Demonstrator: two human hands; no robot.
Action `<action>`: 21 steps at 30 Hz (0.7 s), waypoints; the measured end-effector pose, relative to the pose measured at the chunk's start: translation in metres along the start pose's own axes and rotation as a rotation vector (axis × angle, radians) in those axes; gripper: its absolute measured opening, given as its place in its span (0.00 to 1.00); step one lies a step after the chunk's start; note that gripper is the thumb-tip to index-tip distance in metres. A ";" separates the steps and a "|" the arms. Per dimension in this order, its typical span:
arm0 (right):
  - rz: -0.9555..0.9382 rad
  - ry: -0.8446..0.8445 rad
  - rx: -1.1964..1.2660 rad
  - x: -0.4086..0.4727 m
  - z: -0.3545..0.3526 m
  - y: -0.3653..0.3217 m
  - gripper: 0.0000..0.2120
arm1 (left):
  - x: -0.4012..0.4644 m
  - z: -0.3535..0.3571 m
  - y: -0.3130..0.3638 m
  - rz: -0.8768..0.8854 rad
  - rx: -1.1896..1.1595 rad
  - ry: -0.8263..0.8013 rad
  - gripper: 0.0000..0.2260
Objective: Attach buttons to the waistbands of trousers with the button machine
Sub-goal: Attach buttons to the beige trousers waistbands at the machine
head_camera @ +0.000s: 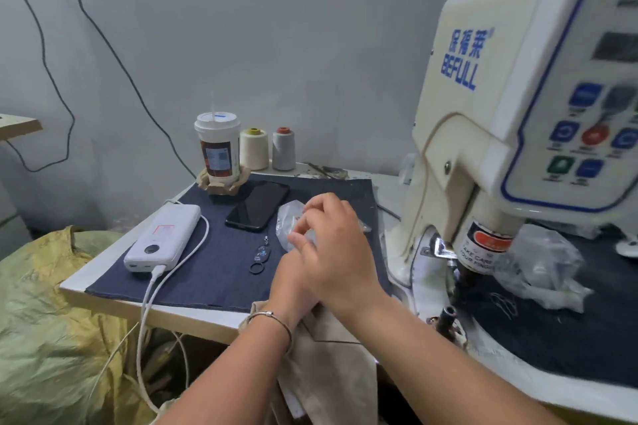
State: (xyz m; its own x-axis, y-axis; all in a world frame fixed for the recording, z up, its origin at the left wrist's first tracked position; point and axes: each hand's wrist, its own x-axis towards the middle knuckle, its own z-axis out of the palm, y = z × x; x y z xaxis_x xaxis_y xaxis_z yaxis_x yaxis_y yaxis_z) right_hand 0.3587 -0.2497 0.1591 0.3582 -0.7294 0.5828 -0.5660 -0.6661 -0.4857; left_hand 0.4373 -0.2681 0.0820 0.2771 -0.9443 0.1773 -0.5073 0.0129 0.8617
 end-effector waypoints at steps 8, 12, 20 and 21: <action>-0.227 0.034 -0.159 -0.126 -0.097 0.040 0.07 | 0.005 0.002 0.004 -0.056 0.110 0.008 0.17; -0.062 0.132 -0.248 -0.154 -0.139 0.102 0.06 | 0.005 0.003 0.005 -0.085 0.119 0.011 0.16; 0.315 0.002 -0.383 -0.132 -0.183 0.209 0.08 | -0.003 0.004 0.019 -0.093 0.112 0.015 0.13; 0.328 -0.029 -0.401 -0.130 -0.181 0.215 0.08 | -0.003 0.004 0.019 -0.101 0.117 0.015 0.13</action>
State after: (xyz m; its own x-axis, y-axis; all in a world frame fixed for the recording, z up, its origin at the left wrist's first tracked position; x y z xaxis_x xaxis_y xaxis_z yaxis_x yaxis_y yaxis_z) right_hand 0.0555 -0.2696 0.0966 0.1313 -0.8976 0.4207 -0.8902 -0.2935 -0.3485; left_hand 0.4231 -0.2663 0.0958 0.3438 -0.9337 0.1002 -0.5671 -0.1213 0.8147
